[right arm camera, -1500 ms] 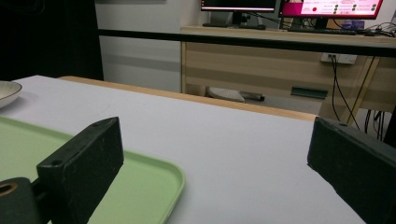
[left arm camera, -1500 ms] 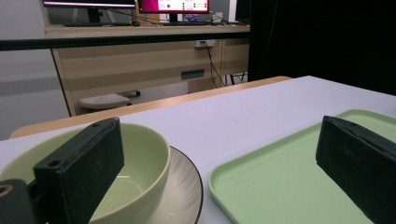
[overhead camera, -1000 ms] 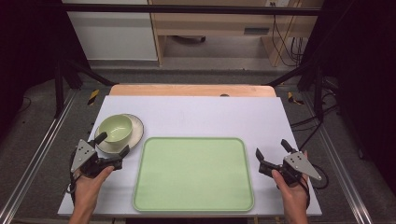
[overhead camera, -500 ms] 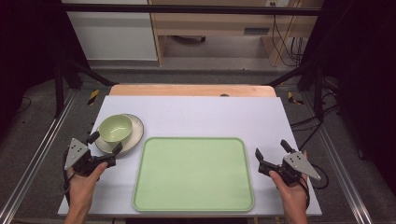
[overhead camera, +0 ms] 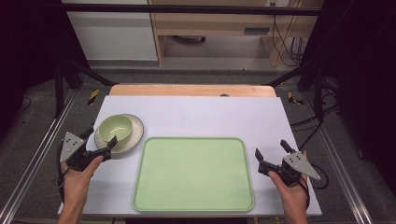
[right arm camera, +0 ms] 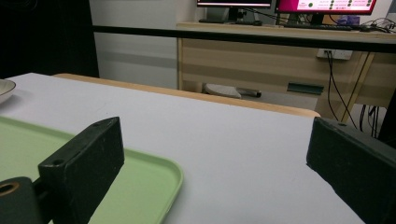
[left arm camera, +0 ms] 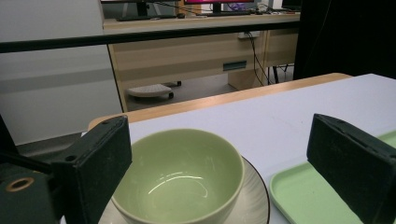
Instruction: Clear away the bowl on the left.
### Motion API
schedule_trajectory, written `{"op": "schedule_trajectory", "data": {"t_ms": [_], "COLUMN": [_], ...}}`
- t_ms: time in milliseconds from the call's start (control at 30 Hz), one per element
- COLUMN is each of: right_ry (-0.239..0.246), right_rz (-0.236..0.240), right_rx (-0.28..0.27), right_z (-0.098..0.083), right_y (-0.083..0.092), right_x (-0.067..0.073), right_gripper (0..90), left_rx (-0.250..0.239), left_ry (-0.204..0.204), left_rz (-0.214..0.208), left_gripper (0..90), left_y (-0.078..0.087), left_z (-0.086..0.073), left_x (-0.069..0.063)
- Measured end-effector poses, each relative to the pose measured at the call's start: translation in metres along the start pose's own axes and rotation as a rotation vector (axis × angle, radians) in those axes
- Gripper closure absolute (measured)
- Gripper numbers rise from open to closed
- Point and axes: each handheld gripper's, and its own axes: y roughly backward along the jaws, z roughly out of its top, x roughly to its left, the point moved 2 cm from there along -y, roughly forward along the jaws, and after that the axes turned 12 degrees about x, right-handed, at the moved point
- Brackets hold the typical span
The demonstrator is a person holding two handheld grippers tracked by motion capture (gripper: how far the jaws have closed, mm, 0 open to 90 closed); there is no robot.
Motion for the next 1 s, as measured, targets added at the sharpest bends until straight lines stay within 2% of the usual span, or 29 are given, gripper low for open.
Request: {"op": "schedule_trajectory", "data": {"t_ms": [200,333,400,600,733,867,1000], "right_ry": [-0.002,0.004,0.005,0.003,-0.004,-0.006,-0.004], "right_rz": [-0.001,-0.002,-0.002,-0.007,-0.012,-0.011,-0.011], "right_rx": [0.002,0.009,0.007,0.006,0.003,-0.001,-0.001], "right_z": [0.000,-0.001,-0.001,0.000,0.000,0.000,0.000], "right_y": [-0.001,-0.001,-0.001,0.001,0.002,0.002,0.002], "right_x": [0.000,0.002,0.003,0.002,0.001,0.001,0.000], "right_gripper": [4.5,4.5,4.5,4.5,4.7,4.7,4.7], "left_rx": [0.010,0.017,-0.004,-0.012,0.012,0.059,0.101], "left_ry": [0.018,-0.009,-0.024,-0.014,-0.047,-0.082,-0.089], "left_rz": [0.011,0.019,0.000,0.029,0.017,0.011,0.012], "left_gripper": [6.9,7.1,7.1,7.2,7.4,9.4,15.9], "left_y": [-0.007,-0.012,-0.014,-0.022,-0.032,-0.041,-0.048], "left_z": [0.008,0.018,0.023,0.038,0.043,0.040,0.033], "left_x": [0.012,0.020,0.023,0.033,0.037,0.042,0.048]}}
